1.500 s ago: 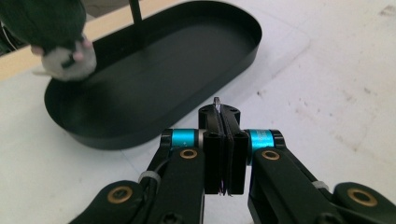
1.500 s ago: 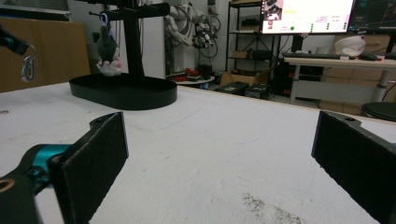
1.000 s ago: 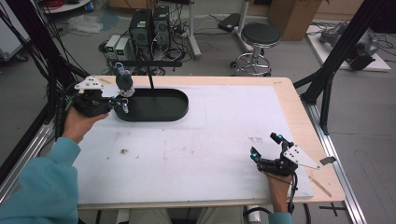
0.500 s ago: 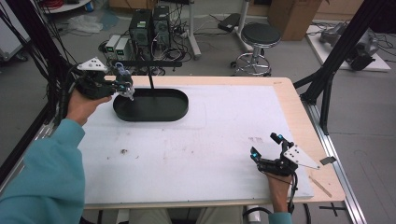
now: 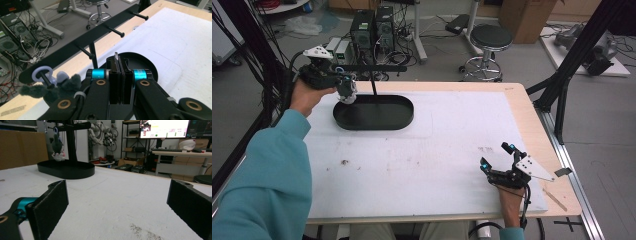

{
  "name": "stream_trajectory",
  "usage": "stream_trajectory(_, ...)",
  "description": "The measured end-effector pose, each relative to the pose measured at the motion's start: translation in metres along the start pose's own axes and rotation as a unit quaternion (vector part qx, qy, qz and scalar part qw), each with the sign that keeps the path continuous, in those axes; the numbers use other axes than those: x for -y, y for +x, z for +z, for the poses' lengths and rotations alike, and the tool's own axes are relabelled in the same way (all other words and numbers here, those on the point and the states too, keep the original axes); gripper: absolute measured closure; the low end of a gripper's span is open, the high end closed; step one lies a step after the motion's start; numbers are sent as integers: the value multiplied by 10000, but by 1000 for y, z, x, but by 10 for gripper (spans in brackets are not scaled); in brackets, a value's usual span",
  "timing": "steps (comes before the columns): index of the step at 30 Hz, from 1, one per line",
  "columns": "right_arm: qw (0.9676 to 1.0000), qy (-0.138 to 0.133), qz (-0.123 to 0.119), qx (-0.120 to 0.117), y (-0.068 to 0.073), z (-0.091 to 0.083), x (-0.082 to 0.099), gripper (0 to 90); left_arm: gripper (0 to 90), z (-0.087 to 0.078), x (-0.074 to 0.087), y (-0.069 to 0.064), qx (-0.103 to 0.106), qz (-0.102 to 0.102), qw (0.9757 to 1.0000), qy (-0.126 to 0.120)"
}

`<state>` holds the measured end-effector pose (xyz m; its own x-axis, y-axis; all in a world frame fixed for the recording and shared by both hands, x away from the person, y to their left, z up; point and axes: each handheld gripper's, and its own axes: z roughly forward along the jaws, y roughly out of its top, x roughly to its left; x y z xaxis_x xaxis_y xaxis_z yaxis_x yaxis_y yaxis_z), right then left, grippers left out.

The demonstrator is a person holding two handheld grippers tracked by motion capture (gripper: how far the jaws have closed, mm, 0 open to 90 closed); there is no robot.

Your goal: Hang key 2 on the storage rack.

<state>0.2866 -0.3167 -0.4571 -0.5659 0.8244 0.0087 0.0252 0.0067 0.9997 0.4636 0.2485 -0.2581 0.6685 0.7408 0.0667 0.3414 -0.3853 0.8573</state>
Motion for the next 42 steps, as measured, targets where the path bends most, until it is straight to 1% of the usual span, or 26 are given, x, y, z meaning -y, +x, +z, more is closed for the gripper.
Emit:
stream_trajectory(2, 10000, -1, 1, 4, 0, 0, 0, 29, 882, 3, -3, 1, -22, 30, 10000, 28)
stream_trajectory(7, 10000, -8, -11, 1, 0, 0, 0, 29, 882, 10, -11, 3, -22, 12, 9999, 107)
stream_trajectory(9, 10000, -7, -15, -10, 0, 0, 0, 29, 882, 12, -15, 4, -16, 53, 9999, 162)
stream_trajectory(17, 10000, 4, 18, 2, 1, 0, 0, 29, 882, 21, -19, 7, -34, 39, 9996, 282)
stream_trajectory(19, 10000, 13, 15, -5, 0, 0, 0, 29, 882, 23, -19, 9, -45, 66, 9994, 330)
stream_trajectory(21, 10000, 11, 16, -3, 1, 0, 0, 29, 882, 25, -18, 10, -59, 31, 9994, 349)
stream_trajectory(24, 10000, 5, 16, 2, 1, 0, 0, 29, 882, 26, -16, 12, -72, 32, 9990, 437)
stream_trajectory(30, 10000, 9, 20, -2, 1, 0, 0, 29, 882, 32, -13, 15, -40, -28, 9987, 497)
stream_trajectory(32, 10000, 3, 4, 1, 1, 0, 0, 29, 882, 33, -13, 16, -58, -22, 9984, 560)
stream_trajectory(42, 10000, 8, 13, -4, 0, 0, 0, 29, 882, 38, -9, 23, -92, -95, 9983, 572)
